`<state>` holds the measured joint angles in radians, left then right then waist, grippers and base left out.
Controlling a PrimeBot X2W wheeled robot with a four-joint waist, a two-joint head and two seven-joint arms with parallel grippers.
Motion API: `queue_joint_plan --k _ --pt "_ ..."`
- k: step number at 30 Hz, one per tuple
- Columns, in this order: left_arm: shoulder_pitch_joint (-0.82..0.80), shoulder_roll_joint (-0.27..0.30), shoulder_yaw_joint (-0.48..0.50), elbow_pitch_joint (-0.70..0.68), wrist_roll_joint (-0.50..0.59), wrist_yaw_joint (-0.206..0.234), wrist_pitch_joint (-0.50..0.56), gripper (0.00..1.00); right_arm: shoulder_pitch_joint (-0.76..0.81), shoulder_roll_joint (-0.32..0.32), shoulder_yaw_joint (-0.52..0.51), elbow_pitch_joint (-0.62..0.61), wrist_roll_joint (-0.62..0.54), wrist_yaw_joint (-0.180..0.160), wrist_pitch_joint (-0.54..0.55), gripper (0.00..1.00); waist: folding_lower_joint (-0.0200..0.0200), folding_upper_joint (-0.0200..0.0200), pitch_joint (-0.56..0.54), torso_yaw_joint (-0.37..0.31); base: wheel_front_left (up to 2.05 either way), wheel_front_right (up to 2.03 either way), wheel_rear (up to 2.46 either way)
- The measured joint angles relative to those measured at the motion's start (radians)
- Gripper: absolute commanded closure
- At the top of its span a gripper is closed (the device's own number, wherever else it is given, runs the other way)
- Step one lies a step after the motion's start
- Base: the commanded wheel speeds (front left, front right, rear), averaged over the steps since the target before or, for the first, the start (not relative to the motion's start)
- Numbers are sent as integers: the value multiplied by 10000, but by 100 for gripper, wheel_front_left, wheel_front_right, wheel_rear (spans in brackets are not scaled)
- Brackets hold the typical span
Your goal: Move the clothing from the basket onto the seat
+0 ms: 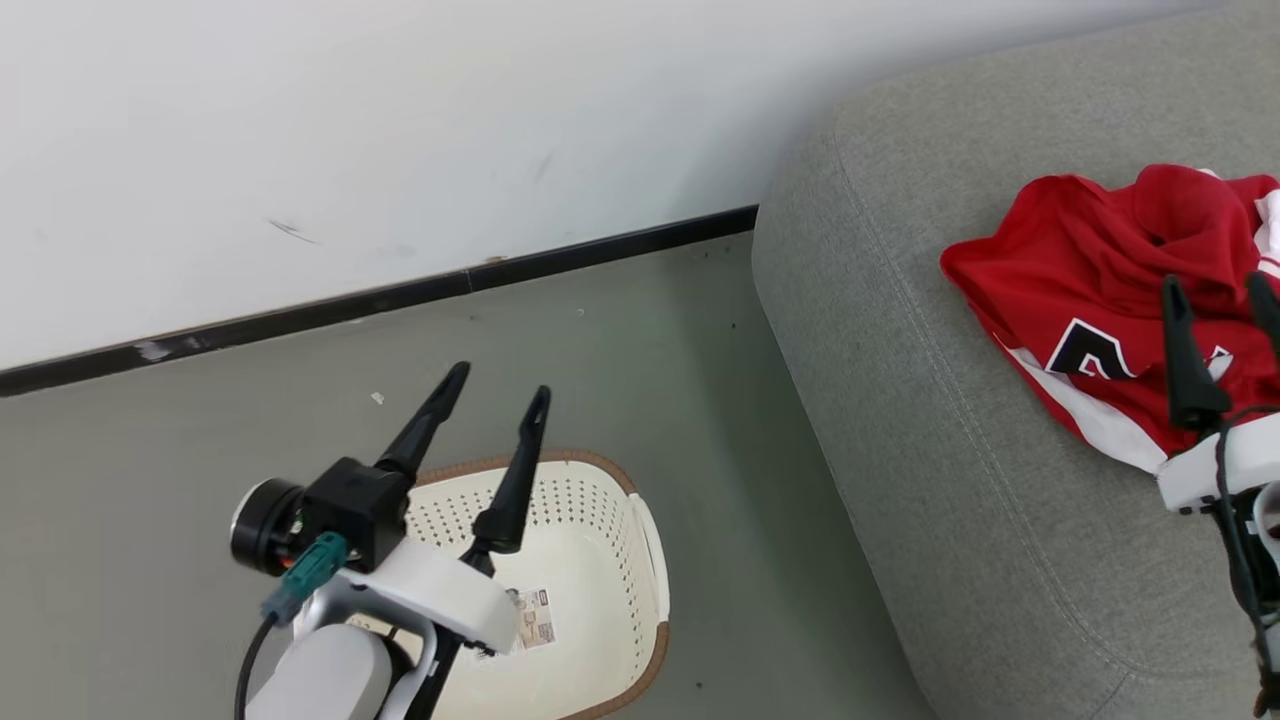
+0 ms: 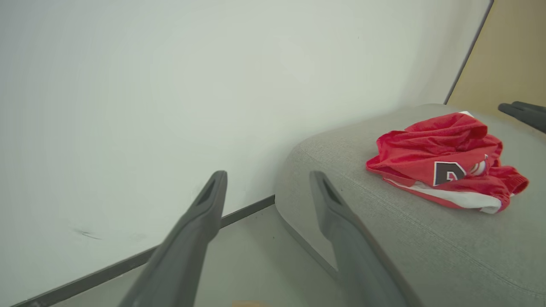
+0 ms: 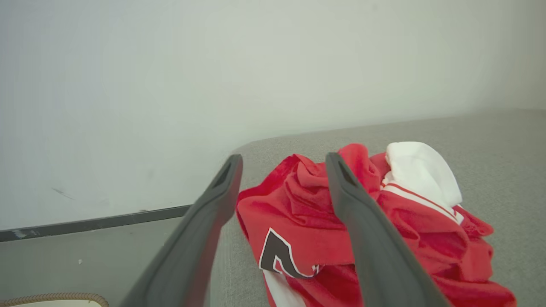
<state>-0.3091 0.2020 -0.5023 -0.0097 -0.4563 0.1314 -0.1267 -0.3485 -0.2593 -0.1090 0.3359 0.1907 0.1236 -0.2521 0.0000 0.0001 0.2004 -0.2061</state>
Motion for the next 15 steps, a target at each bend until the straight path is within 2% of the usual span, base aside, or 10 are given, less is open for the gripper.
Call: queue_joint_plan --k 5,15 --pt "418 128 370 284 -113 169 -265 0 241 384 353 -430 -82 0 -2 0 0 0 -256 147 0 0 0" --pt "1213 249 1406 654 -401 930 -788 0 829 1154 991 -1043 -468 0 -2 0 1 -1 -738 615 0 0 0"
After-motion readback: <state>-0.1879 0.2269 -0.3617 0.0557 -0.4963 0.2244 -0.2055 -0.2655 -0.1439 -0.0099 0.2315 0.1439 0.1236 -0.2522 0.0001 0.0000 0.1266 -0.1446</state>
